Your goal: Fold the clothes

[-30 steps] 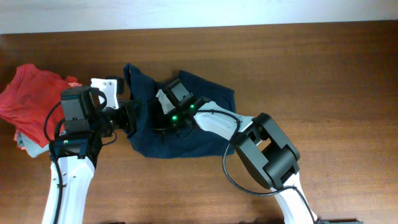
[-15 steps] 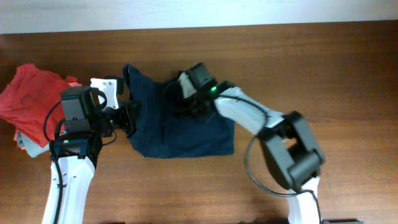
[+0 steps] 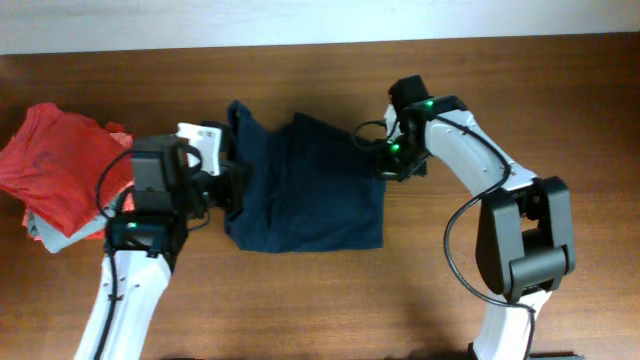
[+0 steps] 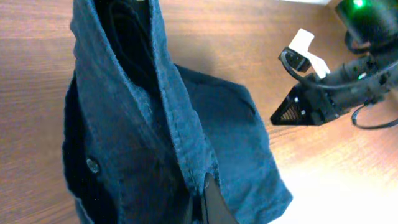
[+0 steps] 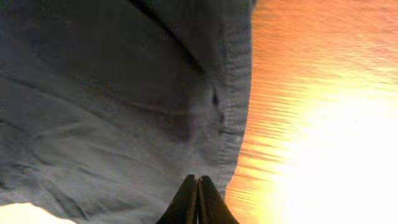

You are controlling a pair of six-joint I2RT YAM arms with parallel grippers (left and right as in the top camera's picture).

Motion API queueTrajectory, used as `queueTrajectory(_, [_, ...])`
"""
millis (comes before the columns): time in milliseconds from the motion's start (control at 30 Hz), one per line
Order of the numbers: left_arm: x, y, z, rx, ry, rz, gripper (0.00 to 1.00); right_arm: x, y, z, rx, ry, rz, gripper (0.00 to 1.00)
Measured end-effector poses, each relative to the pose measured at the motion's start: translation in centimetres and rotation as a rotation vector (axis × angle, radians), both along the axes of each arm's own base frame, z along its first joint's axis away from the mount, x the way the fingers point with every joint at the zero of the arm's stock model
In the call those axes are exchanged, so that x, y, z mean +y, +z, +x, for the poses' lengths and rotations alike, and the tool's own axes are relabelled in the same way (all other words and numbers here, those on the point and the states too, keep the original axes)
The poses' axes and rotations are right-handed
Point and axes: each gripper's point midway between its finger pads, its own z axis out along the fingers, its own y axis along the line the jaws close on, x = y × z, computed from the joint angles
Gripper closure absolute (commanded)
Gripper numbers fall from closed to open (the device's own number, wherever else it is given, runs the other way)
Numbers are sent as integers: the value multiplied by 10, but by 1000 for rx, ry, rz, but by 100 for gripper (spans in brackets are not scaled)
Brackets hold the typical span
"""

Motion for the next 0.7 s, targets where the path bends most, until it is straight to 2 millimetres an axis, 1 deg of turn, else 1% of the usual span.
queueTrajectory(100, [-13,1,2,-23,-15,24,99,-10,-5,-3,14,27,-17,95])
queueTrajectory(233, [-31,4,12,-73,-28,30,99,-13,-11,-9,29,59,-27,95])
queueTrajectory(300, [-38,2,17,-81,-29,23,99,-14,-19,-15,39,72,-30,94])
queueTrajectory(367, [-41,4,21,-88,-22,10,99,-15,-27,-19,45,76,-33,94])
queueTrajectory(467, [-41,7,24,-97,-5,-7,99,-17,-48,-28,46,81,-35,95])
queueTrajectory(500, [-42,9,25,-102,-2,-11,99,-17,-51,-29,39,81,-29,94])
queueTrajectory(700, [-43,12,28,-114,7,-23,99,-16,-52,-30,-15,84,-17,95])
